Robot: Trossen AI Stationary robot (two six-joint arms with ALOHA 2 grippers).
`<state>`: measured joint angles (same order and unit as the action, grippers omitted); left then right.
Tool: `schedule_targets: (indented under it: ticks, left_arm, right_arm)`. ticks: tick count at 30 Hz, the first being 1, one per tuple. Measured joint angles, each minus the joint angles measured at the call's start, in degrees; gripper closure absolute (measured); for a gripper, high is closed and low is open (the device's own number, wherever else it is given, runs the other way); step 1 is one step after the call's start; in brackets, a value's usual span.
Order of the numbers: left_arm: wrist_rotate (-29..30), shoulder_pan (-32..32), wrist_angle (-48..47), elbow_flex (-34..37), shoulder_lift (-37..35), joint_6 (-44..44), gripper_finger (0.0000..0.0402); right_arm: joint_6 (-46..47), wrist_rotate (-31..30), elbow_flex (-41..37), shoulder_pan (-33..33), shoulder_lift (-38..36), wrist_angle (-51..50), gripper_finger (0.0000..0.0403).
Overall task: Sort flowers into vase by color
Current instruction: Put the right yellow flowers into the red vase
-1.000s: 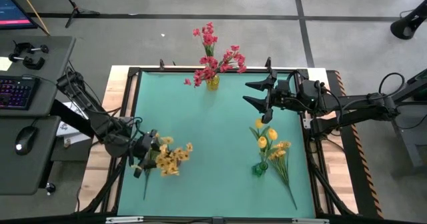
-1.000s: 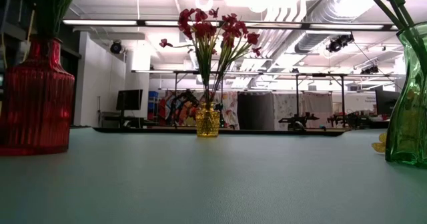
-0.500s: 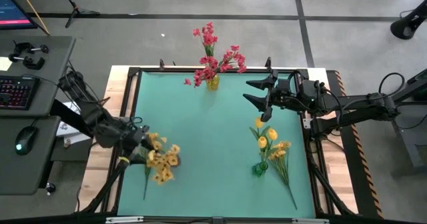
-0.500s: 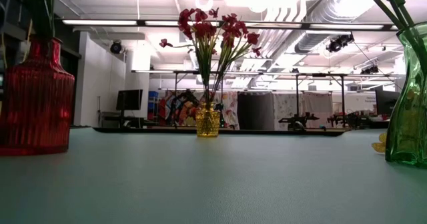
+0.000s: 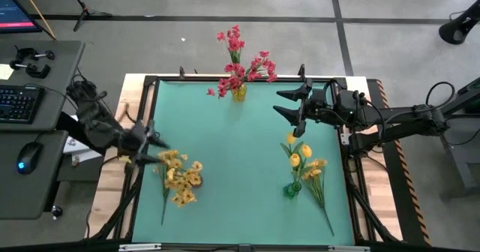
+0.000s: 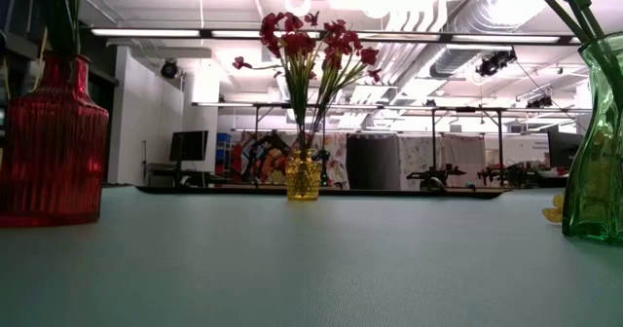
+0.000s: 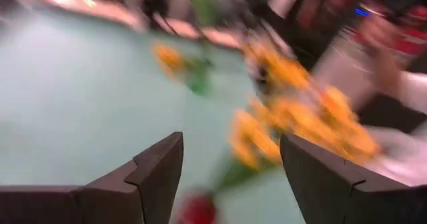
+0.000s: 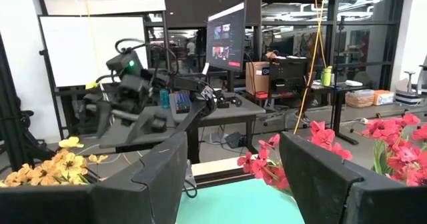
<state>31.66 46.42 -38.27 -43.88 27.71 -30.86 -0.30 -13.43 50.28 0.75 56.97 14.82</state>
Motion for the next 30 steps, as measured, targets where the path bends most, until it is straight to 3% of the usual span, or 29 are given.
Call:
schedule_targets:
  ticks: [6, 9, 17, 23, 30]
  left_arm:
    - [33.10, -0.45, 5.65, 0.00, -1.01, 16.17, 0.0162]
    - [37.92, -2.74, 8.29, 0.00, -0.51, 19.48, 0.0163]
    - [30.79, -11.40, 8.77, 2.29, 2.81, 14.83, 0.0163]
    - [20.08, -20.84, 26.00, 12.55, 5.13, 21.48, 0.0163]
    - [4.64, -33.96, 39.36, 18.44, 7.87, 23.82, 0.0163]
  right_arm:
    - [0.31, -2.11, 0.00, 0.00, 0.00, -1.84, 0.0174]
    - [1.61, -5.64, 0.00, 0.00, -0.02, -5.94, 0.0174]
    - [6.89, -14.74, 0.00, -0.20, 0.00, -23.29, 0.0174]
    - [14.10, -22.00, 0.00, -3.94, 0.02, -33.02, 0.0174]
    - [18.80, -22.24, 0.00, -13.21, 0.02, -35.83, 0.0174]
